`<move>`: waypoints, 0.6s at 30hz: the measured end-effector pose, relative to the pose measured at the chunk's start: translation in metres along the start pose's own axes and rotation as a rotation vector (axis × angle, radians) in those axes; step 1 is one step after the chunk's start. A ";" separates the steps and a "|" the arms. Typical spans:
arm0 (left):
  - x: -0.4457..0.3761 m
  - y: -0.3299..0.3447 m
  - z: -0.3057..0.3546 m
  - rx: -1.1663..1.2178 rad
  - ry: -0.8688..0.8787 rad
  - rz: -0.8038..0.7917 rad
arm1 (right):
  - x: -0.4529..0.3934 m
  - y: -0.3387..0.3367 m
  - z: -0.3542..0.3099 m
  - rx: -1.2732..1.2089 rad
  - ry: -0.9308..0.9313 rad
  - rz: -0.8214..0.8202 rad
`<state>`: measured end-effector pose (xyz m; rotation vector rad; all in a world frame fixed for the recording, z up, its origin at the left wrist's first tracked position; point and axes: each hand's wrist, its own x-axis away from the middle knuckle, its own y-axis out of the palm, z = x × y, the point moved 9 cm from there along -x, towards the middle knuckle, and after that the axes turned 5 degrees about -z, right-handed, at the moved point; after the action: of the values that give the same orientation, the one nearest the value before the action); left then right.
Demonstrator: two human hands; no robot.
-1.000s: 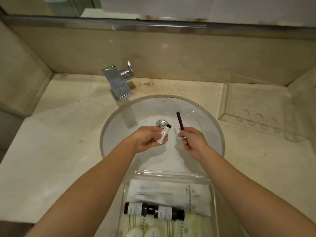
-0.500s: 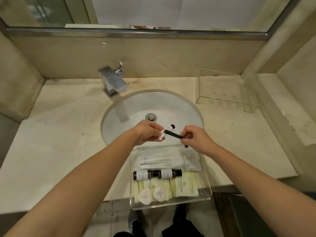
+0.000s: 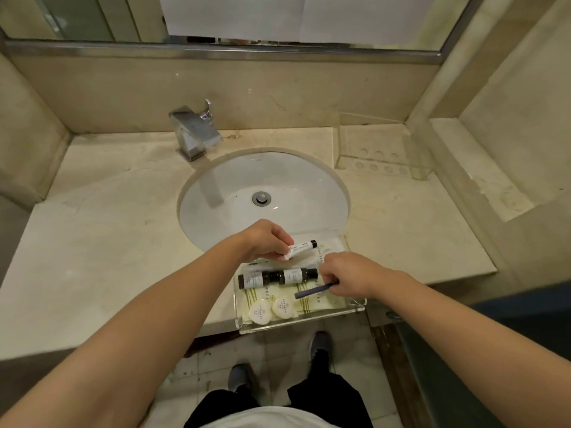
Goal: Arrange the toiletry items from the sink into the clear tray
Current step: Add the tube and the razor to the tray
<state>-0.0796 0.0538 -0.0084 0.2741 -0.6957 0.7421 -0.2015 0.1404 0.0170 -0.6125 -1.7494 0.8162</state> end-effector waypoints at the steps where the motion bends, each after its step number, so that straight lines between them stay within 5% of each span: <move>1: 0.000 0.003 -0.001 -0.009 -0.001 -0.005 | 0.001 0.006 0.000 0.017 -0.001 -0.012; 11: 0.004 0.022 -0.009 -0.088 -0.029 -0.041 | 0.003 0.026 0.004 0.092 0.002 0.007; 18: 0.003 0.023 -0.010 -0.117 -0.040 -0.038 | 0.011 -0.020 0.011 0.039 0.075 0.347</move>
<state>-0.0891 0.0764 -0.0136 0.1953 -0.7675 0.6588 -0.2156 0.1335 0.0364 -0.9239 -1.5770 1.0486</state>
